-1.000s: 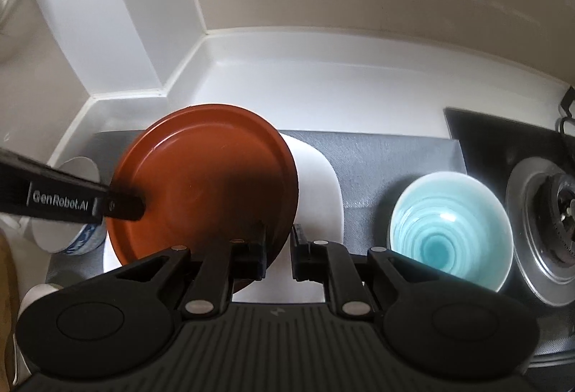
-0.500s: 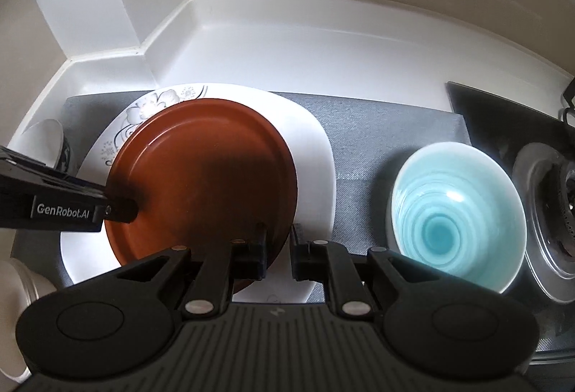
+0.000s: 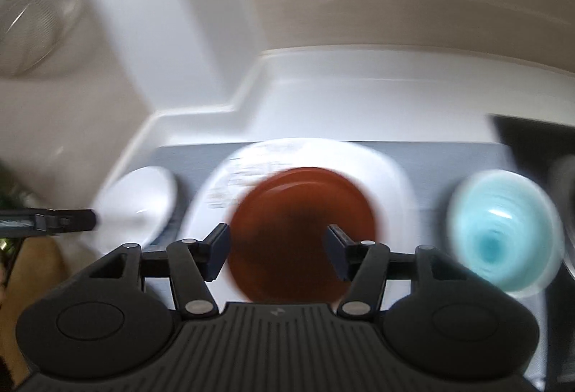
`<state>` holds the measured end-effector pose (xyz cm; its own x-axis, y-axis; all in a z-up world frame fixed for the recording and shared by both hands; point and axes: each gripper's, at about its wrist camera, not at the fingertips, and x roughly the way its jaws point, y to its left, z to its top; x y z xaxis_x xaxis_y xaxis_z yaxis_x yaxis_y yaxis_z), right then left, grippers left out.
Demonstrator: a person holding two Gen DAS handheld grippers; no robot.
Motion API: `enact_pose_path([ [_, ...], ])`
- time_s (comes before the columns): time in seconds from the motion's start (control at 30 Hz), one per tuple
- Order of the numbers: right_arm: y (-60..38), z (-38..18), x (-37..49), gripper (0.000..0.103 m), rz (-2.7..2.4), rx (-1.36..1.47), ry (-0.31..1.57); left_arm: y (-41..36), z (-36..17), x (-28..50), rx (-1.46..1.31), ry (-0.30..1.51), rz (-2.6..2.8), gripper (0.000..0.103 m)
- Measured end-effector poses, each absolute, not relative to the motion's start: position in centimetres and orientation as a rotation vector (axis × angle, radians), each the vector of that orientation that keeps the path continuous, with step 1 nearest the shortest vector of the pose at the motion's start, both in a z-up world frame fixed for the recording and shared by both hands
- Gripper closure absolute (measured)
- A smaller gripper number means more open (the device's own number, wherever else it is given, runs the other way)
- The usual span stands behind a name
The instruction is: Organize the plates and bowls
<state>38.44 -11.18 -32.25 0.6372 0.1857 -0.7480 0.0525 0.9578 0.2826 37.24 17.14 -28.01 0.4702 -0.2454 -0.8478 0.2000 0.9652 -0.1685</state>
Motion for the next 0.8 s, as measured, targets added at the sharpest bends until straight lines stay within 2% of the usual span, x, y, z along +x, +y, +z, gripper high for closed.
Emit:
enact_pose_path([
  [0.13, -7.3, -33.1, 41.1, 0.04, 0.172, 0.285, 0.884, 19.1, -29.7, 38.3, -0.155, 1.081, -0.254, 0.057],
  [0.23, -4.7, -33.4, 42.4, 0.041, 0.218, 0.25, 0.902, 20.2, -30.7, 38.5, -0.226, 1.085, -0.202, 0.059],
  [0.3, -3.8, -33.9, 43.1, 0.046, 0.234, 0.236, 0.923, 20.4, -31.2, 38.7, -0.26, 1.09, -0.208, 0.06],
  [0.37, -3.4, -34.3, 43.7, 0.057, 0.262, 0.255, 0.933, 20.6, -31.6, 38.9, -0.283, 1.099, -0.205, 0.06],
  [0.43, -3.0, -34.5, 44.1, 0.059, 0.28, 0.243, 0.938, 20.6, -32.0, 39.1, -0.294, 1.102, -0.217, 0.064],
  [0.5, -2.5, -34.9, 44.5, 0.067, 0.286, 0.222, 0.96, 20.2, -32.2, 39.4, -0.288, 1.108, -0.221, 0.065],
  [0.53, -2.5, -35.2, 44.8, 0.077, 0.292, 0.227, 0.972, 20.1, -32.2, 39.4, -0.289, 1.112, -0.225, 0.072],
  [0.57, -2.4, -35.3, 44.9, 0.083, 0.286, 0.229, 0.978, 20.0, -32.2, 39.4, -0.289, 1.117, -0.244, 0.076],
  [0.6, -2.4, -35.4, 44.9, 0.084, 0.284, 0.229, 0.978, 19.7, -32.1, 39.5, -0.28, 1.123, -0.26, 0.082],
  [0.7, -2.3, -35.2, 45.0, 0.087, 0.303, 0.207, 0.984, 19.0, -31.8, 39.0, -0.214, 1.139, -0.249, 0.082],
  [0.8, -2.5, -35.1, 44.5, 0.089, 0.317, 0.208, 1.011, 19.4, -31.7, 38.1, -0.264, 1.19, -0.266, 0.08],
])
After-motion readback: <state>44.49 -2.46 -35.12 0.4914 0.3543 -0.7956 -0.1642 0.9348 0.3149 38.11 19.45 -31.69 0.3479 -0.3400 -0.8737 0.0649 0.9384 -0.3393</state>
